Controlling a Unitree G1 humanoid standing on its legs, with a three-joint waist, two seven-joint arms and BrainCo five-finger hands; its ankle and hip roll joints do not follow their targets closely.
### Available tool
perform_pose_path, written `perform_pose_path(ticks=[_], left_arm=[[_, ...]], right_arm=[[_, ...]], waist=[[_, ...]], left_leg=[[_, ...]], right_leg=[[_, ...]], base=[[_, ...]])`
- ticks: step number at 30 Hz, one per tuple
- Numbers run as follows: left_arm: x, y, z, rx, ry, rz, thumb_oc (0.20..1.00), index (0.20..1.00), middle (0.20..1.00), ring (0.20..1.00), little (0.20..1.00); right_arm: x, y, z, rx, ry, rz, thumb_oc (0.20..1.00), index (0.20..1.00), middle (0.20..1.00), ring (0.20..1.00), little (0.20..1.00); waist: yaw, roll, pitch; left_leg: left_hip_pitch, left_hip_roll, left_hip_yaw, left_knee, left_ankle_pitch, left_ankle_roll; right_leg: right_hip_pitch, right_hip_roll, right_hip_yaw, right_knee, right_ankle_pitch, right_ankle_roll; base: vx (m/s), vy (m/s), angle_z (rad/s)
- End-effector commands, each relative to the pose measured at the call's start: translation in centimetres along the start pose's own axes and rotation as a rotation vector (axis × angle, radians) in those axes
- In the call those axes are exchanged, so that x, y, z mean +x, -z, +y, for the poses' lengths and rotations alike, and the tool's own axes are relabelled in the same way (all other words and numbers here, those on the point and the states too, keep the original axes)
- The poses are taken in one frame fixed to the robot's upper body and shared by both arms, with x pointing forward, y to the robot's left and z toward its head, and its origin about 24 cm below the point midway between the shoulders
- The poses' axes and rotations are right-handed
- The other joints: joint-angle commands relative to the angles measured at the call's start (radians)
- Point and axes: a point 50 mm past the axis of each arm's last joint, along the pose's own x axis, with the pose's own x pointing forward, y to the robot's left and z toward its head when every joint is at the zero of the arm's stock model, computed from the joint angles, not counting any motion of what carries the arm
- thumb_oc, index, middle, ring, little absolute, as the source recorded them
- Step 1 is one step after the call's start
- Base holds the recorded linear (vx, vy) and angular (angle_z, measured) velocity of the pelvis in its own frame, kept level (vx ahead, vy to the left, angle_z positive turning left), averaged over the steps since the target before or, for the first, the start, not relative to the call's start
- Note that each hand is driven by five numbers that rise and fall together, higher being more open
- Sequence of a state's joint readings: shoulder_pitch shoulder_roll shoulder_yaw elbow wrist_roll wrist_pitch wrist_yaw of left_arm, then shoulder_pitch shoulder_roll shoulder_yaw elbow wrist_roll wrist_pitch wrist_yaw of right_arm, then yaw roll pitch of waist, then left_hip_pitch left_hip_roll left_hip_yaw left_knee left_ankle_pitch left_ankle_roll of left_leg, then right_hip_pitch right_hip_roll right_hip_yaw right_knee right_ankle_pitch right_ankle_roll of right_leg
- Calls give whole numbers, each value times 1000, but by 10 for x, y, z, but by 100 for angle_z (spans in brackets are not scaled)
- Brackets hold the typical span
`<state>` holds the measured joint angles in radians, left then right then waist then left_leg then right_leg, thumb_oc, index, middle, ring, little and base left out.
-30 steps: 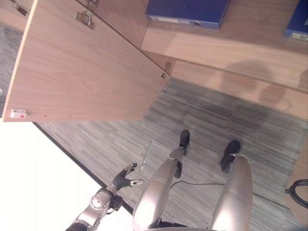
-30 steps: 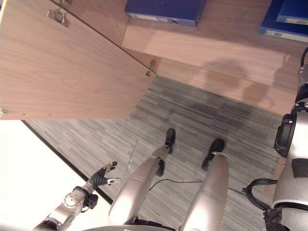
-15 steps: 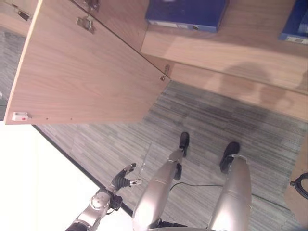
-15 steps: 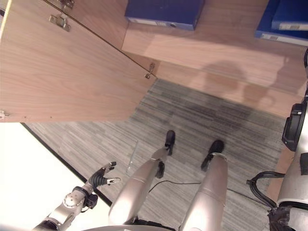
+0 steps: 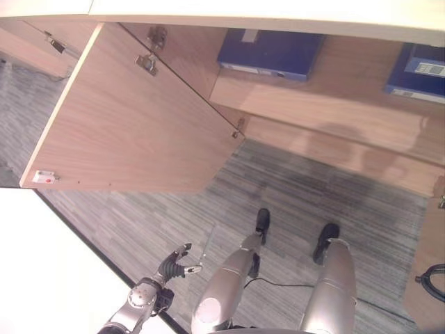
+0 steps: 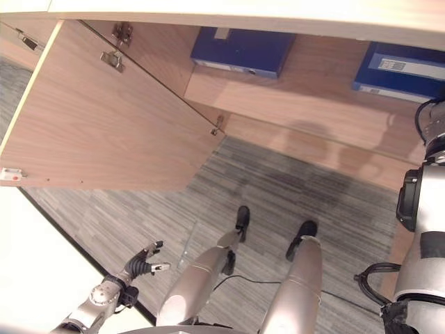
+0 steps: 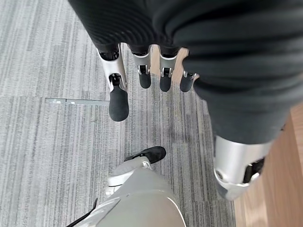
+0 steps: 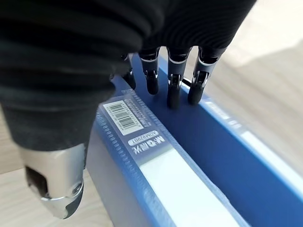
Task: Put the empty folder in the office cabinet
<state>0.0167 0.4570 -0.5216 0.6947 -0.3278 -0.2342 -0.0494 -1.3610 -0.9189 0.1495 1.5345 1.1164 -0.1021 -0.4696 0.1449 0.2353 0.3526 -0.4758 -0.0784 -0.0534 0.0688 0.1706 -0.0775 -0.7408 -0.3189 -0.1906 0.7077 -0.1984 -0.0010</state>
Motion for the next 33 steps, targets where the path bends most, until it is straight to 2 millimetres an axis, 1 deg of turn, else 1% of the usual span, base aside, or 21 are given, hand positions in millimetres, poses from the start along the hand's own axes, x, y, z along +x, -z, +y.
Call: perform_pose_path(ticks=[1,4,5,6,7,8,10,12,18,20,23,26,28,32,33], left_arm=[[-4,17,1,19,-10,77,1000,1000,1000,1000,1000],[-3,19,-2,8,-8,87,1000,1000,1000,1000,1000],[-3,19,-2,8,-8,88,1000,1000,1000,1000,1000],[-3,19,-2,1,-9,87,1000,1000,1000,1000,1000],[-2,20,-3,-8,-12,92,1000,1000,1000,1000,1000],[-2,20,-3,-8,-12,92,1000,1000,1000,1000,1000],[-2,20,-5,-16,-12,93,1000,1000,1000,1000,1000],[-1,20,-5,-17,-12,91,1000,1000,1000,1000,1000],[2,16,-9,-33,-9,77,1000,1000,1000,1000,1000],[2,16,-9,-31,-7,78,1000,1000,1000,1000,1000],[3,16,-10,-38,-11,78,1000,1000,1000,1000,1000],[3,16,-10,-37,-11,74,1000,1000,1000,1000,1000],[2,16,-10,-40,-12,74,1000,1000,1000,1000,1000],[2,15,-8,-38,-9,68,1000,1000,1000,1000,1000],[0,15,-5,-41,-14,64,1000,1000,1000,1000,1000]], right_arm=[[4,-27,-8,22,7,-97,1000,1000,1000,1000,1000],[7,-8,-16,6,22,-59,1000,1000,1000,1000,1000],[7,-8,-16,6,23,-58,1000,1000,1000,1000,1000],[8,-2,-19,2,28,-45,1000,1000,1000,1000,1000],[9,10,-26,0,46,-19,1000,1000,1000,1000,1000],[10,10,-26,1,46,-19,1000,1000,1000,1000,1000],[11,17,-31,-7,60,-3,1000,1000,1000,1000,1000],[11,19,-33,-13,62,2,1000,1000,1000,1000,1000],[13,32,-45,-24,95,28,1000,1000,1000,1000,1000],[13,34,-45,-25,96,32,1000,1000,1000,1000,1000],[14,41,-55,-24,124,56,1000,1000,1000,1000,1000],[16,40,-60,-31,136,55,1000,1000,1000,1000,1000],[15,36,-56,-50,122,44,1000,1000,1000,1000,1000],[15,13,-43,-104,74,-24,1000,1000,1000,1000,1000],[15,-3,-37,-135,48,-72,1000,1000,1000,1000,1000]], waist=[[14,-2,27],[14,-7,18],[15,-7,18],[14,-10,16],[14,-14,12],[15,-14,12],[14,-16,10],[15,-15,9],[18,-12,10],[19,-12,10],[23,-6,6],[30,-3,2],[33,1,1],[38,8,3],[42,11,5]], left_leg=[[96,104,-50,7,-159,-53],[120,117,-53,-27,-146,-51],[123,118,-53,-30,-144,-51],[130,122,-53,-41,-140,-51],[147,129,-53,-66,-131,-50],[148,130,-53,-68,-130,-50],[158,133,-51,-82,-125,-47],[160,133,-51,-84,-124,-46],[163,128,-50,-77,-127,-43],[165,128,-51,-77,-128,-42],[168,126,-54,-78,-128,-39],[167,121,-56,-79,-128,-39],[165,119,-56,-82,-125,-38],[159,115,-58,-86,-119,-39],[155,112,-58,-88,-116,-39]], right_leg=[[104,23,26,-84,-31,116],[137,34,12,-133,-7,122],[140,35,11,-136,-6,122],[151,38,7,-152,1,123],[166,45,0,-182,16,129],[168,46,-1,-184,17,129],[176,50,-2,-197,21,131],[179,51,-2,-200,22,132],[187,47,1,-199,21,134],[188,46,1,-199,22,135],[196,42,-4,-198,22,136],[199,38,-7,-200,24,139],[195,35,-7,-198,25,138],[183,30,-3,-195,28,139],[177,26,-3,-194,29,139]], base=[[-101,36,4],[-2,2,1],[1,0,-7],[-16,-1,-12],[-16,-1,-9],[-13,4,-4],[0,0,0],[0,0,0],[-3,4,1],[0,0,0],[0,0,0],[0,0,0],[0,0,0],[0,0,0],[0,0,0]])
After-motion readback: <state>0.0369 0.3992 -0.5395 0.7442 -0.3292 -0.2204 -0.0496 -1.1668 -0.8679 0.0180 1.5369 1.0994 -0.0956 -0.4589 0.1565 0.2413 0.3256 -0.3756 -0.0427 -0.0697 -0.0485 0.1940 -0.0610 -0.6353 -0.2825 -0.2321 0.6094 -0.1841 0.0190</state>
